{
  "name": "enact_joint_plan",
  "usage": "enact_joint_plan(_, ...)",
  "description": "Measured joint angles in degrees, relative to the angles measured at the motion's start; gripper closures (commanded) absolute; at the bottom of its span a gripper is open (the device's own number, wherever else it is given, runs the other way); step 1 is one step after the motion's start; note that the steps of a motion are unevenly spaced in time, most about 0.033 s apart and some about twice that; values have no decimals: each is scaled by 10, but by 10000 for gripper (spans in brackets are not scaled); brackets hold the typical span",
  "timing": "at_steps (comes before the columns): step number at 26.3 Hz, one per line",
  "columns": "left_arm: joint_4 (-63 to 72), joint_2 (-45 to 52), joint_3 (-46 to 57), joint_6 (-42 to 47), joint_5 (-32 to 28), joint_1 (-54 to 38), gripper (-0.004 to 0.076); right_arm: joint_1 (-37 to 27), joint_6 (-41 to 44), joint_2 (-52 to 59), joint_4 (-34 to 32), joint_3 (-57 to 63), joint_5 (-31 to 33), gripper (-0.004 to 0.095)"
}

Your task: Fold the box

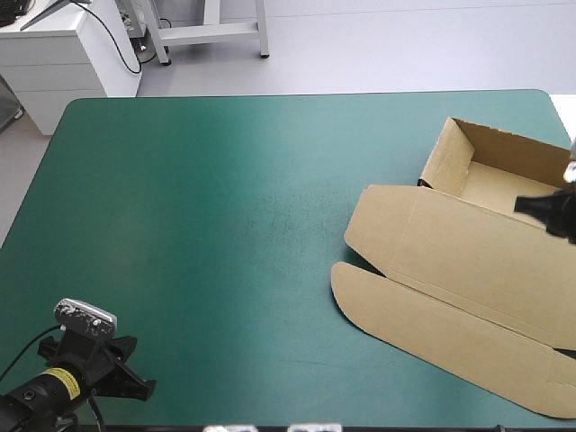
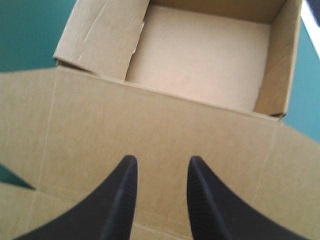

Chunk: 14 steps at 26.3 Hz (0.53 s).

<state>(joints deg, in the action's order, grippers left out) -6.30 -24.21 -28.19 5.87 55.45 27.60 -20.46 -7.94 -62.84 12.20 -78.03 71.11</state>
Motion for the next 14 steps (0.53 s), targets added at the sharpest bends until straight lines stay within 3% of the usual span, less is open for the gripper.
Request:
enact_joint_plan(6, 0, 0, 0, 0, 0, 0, 731, 90, -53, 176, 28, 237, -38, 777)
enact_joint_plan(14, 0, 0, 0, 0, 0, 0, 731, 122, -86, 304, 30, 399, -72, 794)
